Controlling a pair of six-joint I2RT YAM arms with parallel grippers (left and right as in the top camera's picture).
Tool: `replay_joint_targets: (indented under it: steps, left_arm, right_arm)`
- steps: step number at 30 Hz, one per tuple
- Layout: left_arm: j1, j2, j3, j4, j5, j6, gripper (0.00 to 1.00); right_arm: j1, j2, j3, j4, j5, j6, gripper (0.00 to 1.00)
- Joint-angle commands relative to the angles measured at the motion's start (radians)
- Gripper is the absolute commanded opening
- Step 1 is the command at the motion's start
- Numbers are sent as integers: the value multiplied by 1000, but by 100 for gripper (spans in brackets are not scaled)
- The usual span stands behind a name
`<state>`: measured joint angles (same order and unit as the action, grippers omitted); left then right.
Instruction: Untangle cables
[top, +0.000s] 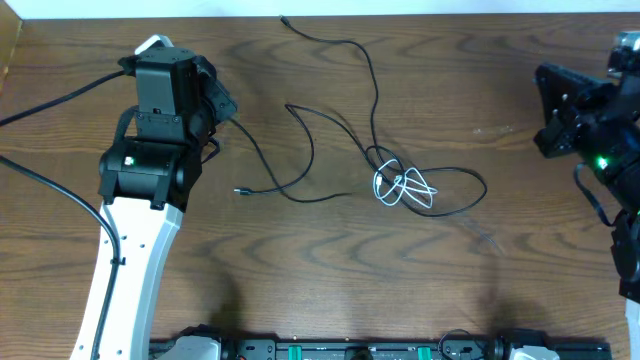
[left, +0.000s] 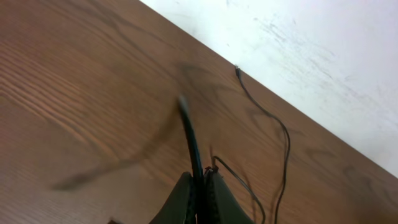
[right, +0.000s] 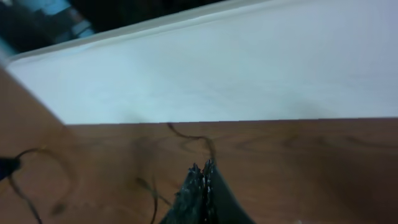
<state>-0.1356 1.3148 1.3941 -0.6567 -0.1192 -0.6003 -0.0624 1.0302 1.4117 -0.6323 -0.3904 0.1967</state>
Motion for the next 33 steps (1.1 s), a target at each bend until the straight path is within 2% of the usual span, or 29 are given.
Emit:
replay_joint_targets:
  steps: [1,7,20,23,27,30,33]
  left_arm:
    - [2,6,15,-3,-39,24,8]
    - [2,19,15,-16,-39,36,8]
    - [2,55,15,-34,29,161,8]
    - [6,52,17,41,29,220,8]
    - [53,43,59,188,29,222,7]
    - [138,43,175,297,28,223,8]
    - [242,43,305,326,-8,296,8]
  right_arm:
    - [-10,19,10,-9,40,43,1]
    - [-9,96,10,-70,40,43,1]
    - [-9,275,10,-121,-66,42,1]
    - [-9,296,9,-132,-65,42,1]
    - [-8,318,9,-150,-65,34,1]
    - [-7,328,9,-173,-64,23,1]
    - [-7,329,9,-179,-64,23,1]
